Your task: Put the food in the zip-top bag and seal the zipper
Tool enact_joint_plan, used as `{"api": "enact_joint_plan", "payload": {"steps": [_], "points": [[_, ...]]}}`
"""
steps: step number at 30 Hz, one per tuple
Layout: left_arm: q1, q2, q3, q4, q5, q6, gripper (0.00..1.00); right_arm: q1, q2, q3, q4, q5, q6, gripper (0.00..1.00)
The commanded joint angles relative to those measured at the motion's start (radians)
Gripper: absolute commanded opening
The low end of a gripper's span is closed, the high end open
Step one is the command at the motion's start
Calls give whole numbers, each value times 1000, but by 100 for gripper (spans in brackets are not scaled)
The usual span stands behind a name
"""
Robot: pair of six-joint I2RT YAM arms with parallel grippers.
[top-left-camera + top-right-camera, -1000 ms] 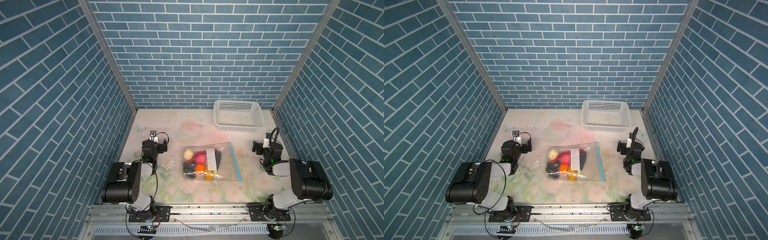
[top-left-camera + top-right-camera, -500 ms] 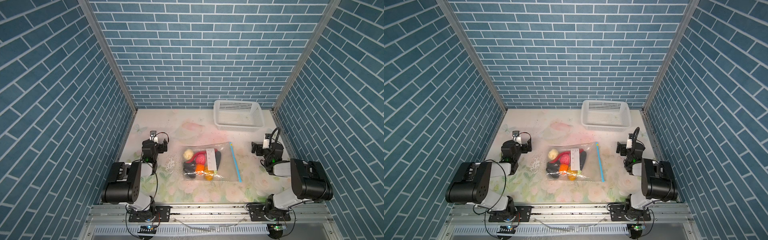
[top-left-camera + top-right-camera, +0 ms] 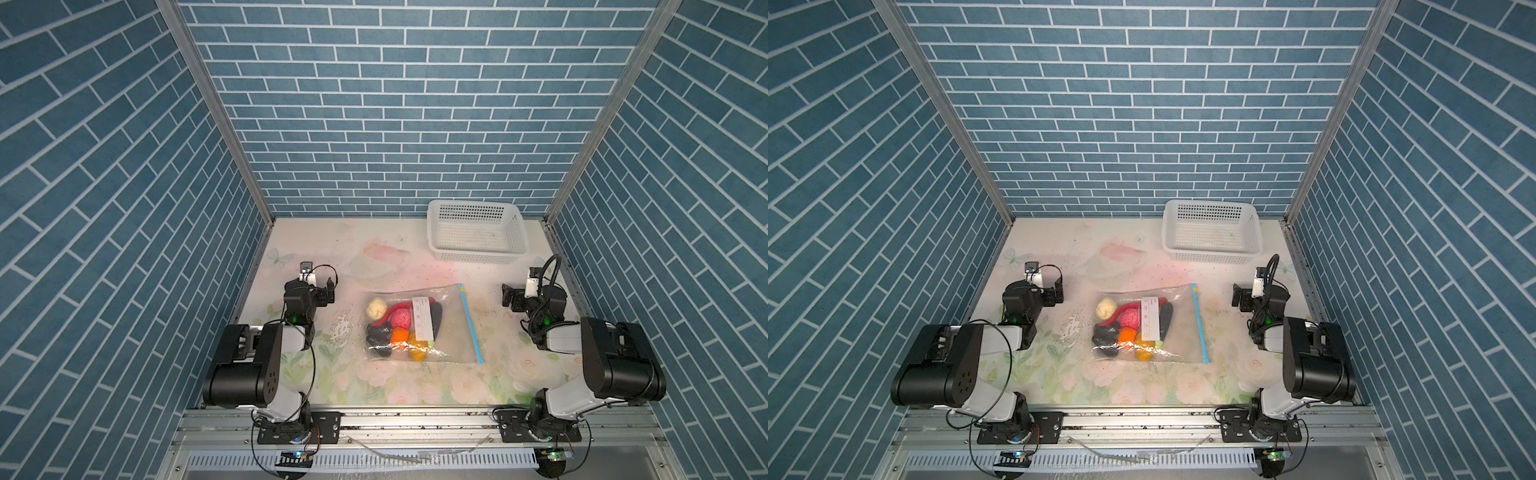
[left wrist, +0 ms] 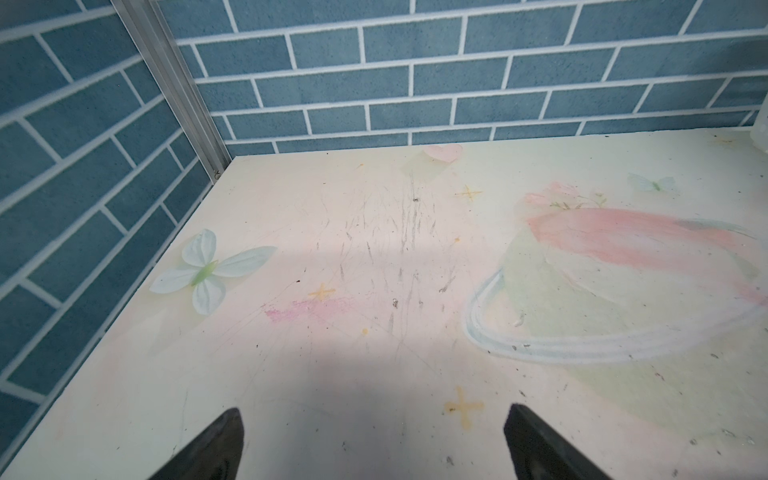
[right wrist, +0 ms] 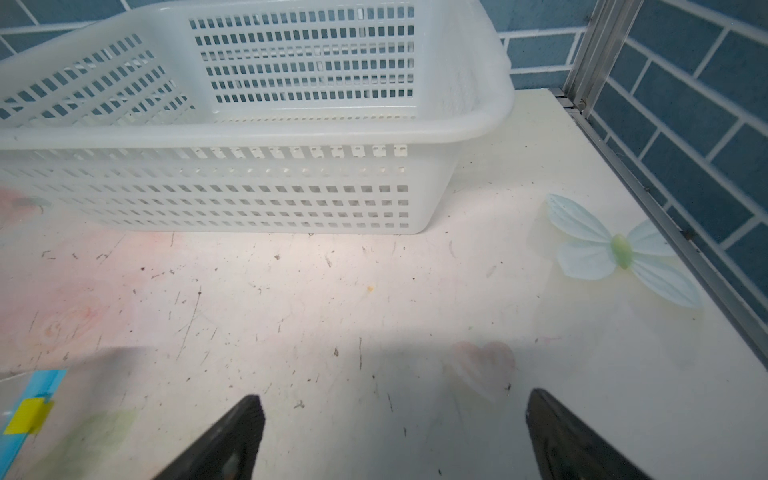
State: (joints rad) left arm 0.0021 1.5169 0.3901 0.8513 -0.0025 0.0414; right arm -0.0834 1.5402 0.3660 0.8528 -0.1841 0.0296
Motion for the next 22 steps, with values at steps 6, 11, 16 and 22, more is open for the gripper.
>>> {"api": "enact_joint_plan", "payload": {"steps": [6,11,16,22], "points": [[-2,12,-5,14,-1,10,99,-7,4,22,25,-26,-1,99],[-2,12,-5,14,-1,11,99,-8,5,27,18,-32,0,99],[-7,12,-3,12,-8,13,99,-8,8,35,4,-25,-4,99],[-7,12,-5,12,-10,13,99,-7,7,28,17,-26,-2,99]]}}
